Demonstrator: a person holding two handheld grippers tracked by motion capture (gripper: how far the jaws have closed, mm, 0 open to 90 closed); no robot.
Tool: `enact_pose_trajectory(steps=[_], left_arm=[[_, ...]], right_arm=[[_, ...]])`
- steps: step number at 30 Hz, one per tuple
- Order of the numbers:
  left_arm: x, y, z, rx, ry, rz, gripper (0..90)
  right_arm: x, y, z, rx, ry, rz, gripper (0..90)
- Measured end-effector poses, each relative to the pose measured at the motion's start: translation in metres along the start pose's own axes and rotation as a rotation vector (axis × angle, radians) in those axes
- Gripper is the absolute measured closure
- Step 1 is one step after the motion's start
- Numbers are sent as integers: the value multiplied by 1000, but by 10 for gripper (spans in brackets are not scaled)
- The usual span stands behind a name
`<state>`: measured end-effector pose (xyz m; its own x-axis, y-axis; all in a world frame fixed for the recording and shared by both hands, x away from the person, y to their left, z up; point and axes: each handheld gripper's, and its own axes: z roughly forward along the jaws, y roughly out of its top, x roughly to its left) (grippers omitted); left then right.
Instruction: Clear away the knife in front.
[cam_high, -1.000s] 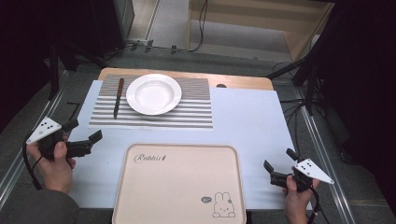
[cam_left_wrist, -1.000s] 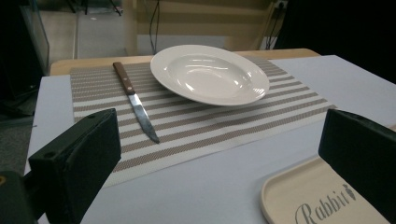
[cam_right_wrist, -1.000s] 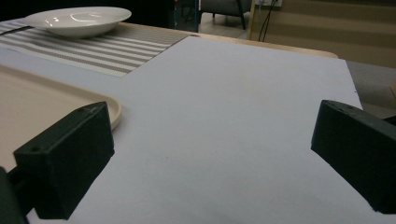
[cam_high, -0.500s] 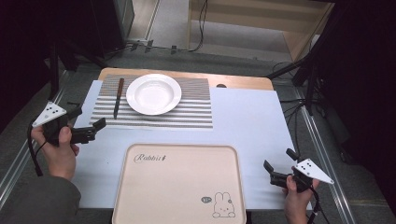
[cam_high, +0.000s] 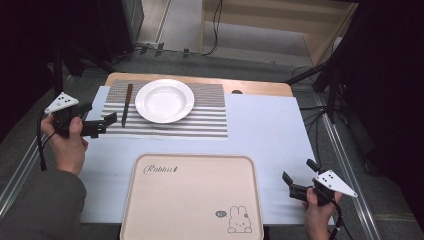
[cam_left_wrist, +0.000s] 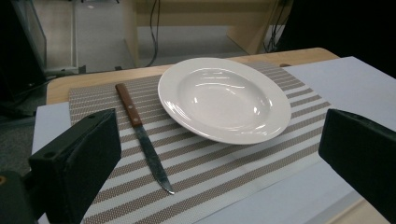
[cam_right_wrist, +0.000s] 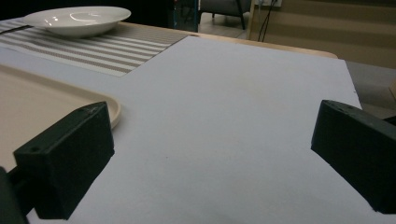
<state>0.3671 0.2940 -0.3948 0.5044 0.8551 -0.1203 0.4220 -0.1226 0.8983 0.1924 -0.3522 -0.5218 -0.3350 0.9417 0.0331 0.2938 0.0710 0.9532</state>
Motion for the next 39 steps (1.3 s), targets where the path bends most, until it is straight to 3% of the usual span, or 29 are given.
enact_pose_trajectory(steps=[17, 24, 27, 28, 29, 31, 35, 38, 39], left_arm=[[22, 14, 44, 96, 26, -34, 0], [32, 22, 67, 143, 32, -66, 0], [37, 25, 79, 181, 59, -84, 31], [42, 29, 86, 203, 92, -112, 33], [42, 29, 86, 203, 92, -112, 50], [48, 33, 93, 211, 98, -155, 64], [56, 40, 115, 311, 161, -194, 220], [60, 42, 122, 333, 178, -212, 326], [63, 43, 129, 363, 198, -232, 353]], right_arm=[[0, 0, 0, 2, 0, -3, 0], [0, 0, 0, 2, -1, -4, 0], [1, 0, 0, 4, -3, -7, 0], [1, 0, 0, 5, -3, -10, 0], [1, 0, 0, 5, -3, -10, 0], [1, 0, 1, 5, -3, -10, 0], [1, 0, 1, 5, -5, -8, 0], [1, 0, 1, 8, -8, -11, 0], [1, 0, 2, 8, -7, -14, 0]])
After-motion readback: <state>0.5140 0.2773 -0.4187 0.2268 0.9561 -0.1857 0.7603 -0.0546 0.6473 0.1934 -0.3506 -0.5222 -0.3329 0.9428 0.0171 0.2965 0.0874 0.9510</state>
